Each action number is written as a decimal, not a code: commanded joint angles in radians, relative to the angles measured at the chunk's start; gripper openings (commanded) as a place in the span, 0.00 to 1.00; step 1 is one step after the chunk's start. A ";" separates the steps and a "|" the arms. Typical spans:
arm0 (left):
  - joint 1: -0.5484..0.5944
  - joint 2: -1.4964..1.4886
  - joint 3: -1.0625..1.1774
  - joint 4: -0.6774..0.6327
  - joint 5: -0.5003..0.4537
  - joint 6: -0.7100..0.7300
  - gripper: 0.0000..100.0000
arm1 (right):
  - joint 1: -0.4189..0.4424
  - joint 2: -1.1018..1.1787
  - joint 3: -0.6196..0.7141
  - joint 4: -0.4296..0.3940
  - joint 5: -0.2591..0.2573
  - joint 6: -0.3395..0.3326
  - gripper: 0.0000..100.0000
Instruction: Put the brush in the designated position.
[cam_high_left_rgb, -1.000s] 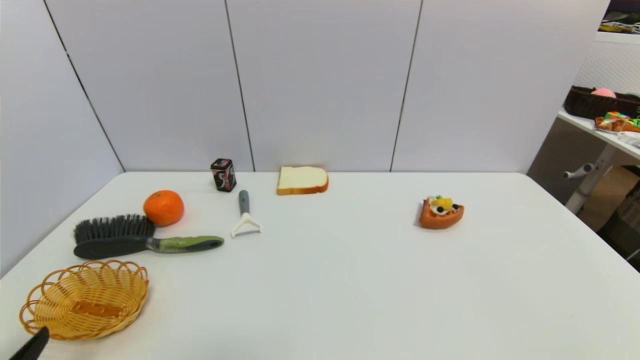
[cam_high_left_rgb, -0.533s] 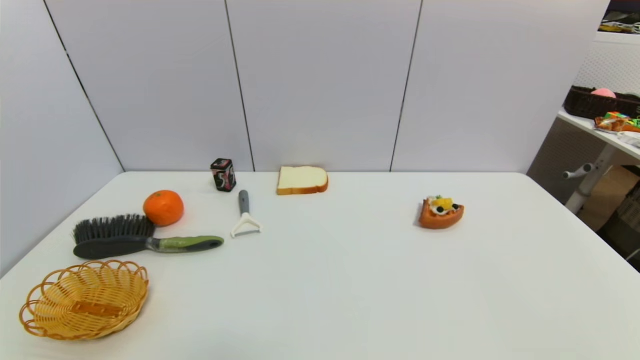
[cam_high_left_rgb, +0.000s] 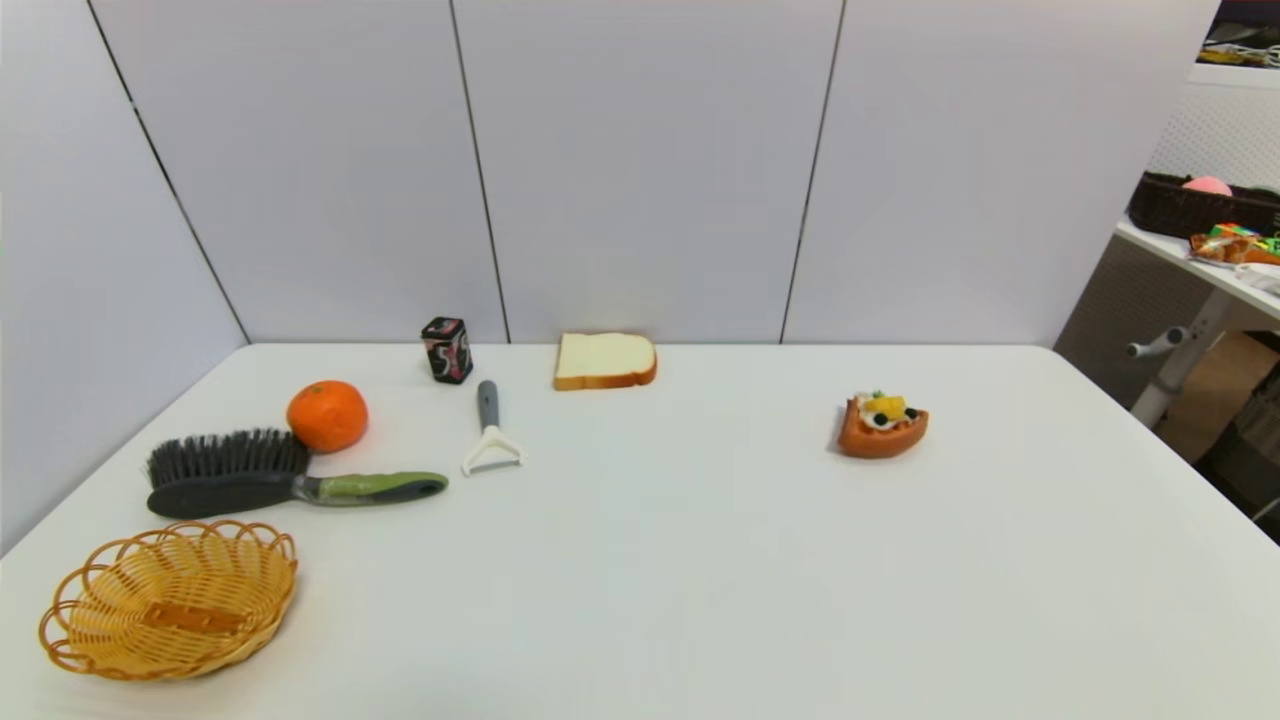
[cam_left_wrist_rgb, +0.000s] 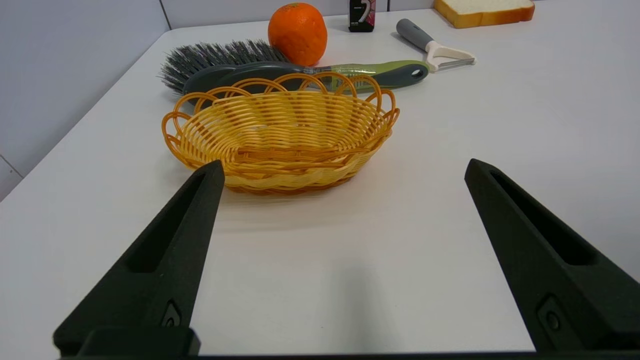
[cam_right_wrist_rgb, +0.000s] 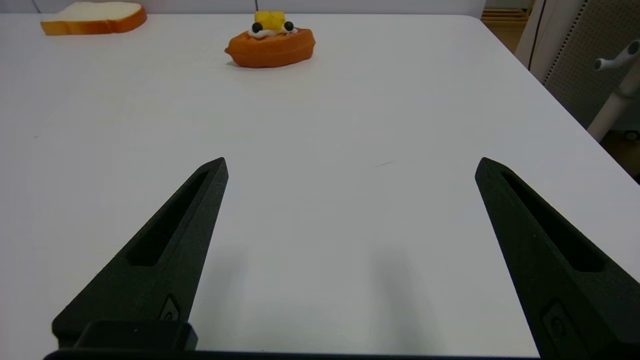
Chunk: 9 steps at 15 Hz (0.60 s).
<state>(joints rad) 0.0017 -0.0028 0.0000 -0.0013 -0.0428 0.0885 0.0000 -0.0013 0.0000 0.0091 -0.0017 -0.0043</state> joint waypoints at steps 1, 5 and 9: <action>0.000 0.003 0.000 0.000 0.000 0.000 1.00 | 0.000 0.001 0.002 -0.003 -0.001 0.007 1.00; 0.000 0.003 0.000 0.000 0.000 0.000 1.00 | 0.000 0.001 0.002 -0.003 -0.001 0.006 1.00; 0.001 0.003 0.000 0.000 0.000 0.000 1.00 | 0.000 0.001 0.002 0.000 -0.001 0.003 1.00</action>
<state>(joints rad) 0.0017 -0.0028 0.0000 -0.0017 -0.0423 0.0885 0.0000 -0.0013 0.0000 0.0077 -0.0023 0.0004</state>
